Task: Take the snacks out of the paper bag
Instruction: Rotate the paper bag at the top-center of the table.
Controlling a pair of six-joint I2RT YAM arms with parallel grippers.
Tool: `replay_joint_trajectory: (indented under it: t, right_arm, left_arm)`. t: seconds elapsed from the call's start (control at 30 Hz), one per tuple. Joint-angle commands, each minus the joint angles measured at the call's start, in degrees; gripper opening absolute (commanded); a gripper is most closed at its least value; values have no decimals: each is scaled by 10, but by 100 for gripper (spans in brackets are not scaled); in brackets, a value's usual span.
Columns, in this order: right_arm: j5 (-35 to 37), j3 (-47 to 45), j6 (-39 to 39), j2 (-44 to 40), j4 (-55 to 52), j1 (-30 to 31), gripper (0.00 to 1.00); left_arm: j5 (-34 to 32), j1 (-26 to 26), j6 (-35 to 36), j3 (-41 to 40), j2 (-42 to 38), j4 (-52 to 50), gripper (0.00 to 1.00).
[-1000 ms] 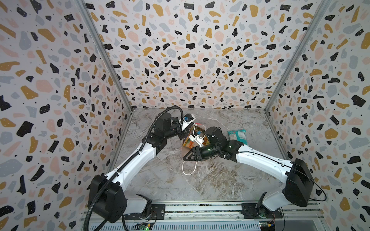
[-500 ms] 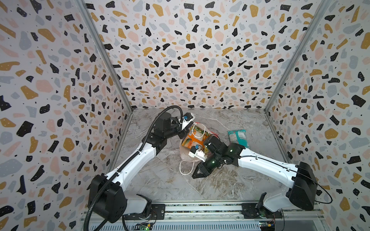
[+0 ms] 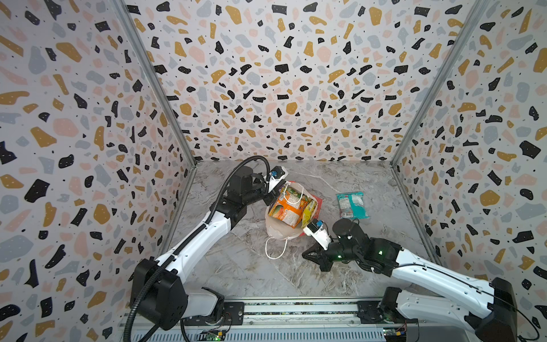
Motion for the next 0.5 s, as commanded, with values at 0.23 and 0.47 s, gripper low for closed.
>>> replay_joint_trajectory:
  t: [0.23,0.47]
  right_arm:
    - [96,-167,206,68,313,-91,0]
    - [110,-166,320,229,485,-125,0]
  left_arm:
    - [-6,-2,-28,-3,-24,64,0]
    - [-17,-3,-42,-4,-18,77,0]
